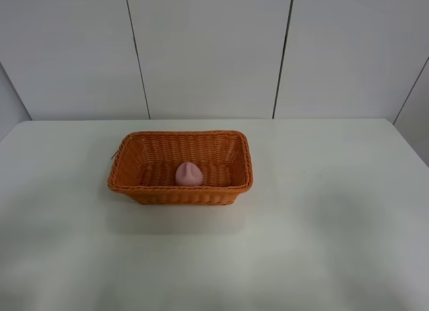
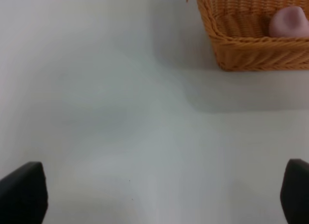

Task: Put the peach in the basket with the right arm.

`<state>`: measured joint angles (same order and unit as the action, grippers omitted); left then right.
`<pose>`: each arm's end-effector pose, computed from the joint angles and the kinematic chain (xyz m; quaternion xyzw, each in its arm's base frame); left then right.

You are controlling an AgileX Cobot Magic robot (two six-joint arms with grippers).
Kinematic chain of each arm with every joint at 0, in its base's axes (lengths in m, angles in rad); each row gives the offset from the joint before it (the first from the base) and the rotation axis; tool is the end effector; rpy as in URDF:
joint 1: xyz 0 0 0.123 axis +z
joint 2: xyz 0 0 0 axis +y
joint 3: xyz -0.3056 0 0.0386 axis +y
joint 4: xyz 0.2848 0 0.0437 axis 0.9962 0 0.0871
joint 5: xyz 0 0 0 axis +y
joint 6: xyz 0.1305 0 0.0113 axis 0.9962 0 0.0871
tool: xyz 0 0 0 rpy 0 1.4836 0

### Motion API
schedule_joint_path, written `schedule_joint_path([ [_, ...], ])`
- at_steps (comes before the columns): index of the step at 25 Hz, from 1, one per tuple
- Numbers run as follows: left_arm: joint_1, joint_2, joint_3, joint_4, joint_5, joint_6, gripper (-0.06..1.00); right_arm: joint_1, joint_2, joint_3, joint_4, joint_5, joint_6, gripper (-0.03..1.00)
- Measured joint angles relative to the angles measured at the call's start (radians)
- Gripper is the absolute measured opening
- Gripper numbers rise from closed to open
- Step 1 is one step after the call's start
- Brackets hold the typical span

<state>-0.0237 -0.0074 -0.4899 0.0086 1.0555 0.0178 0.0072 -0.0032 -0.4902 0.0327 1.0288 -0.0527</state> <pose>0.0403 0.0000 0.2741 0.0175 0.8524 0.0028 0.5226 0.0424 0.0040 0.2772 -0.0257 0.8461 0.0042 0.5324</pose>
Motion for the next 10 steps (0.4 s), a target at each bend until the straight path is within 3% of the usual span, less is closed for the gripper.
schedule_joint_path([
  [10,0.0,0.0,0.0,0.0,0.0,0.0,0.99,0.0,0.0,0.0,0.003,0.0,0.0,0.7],
])
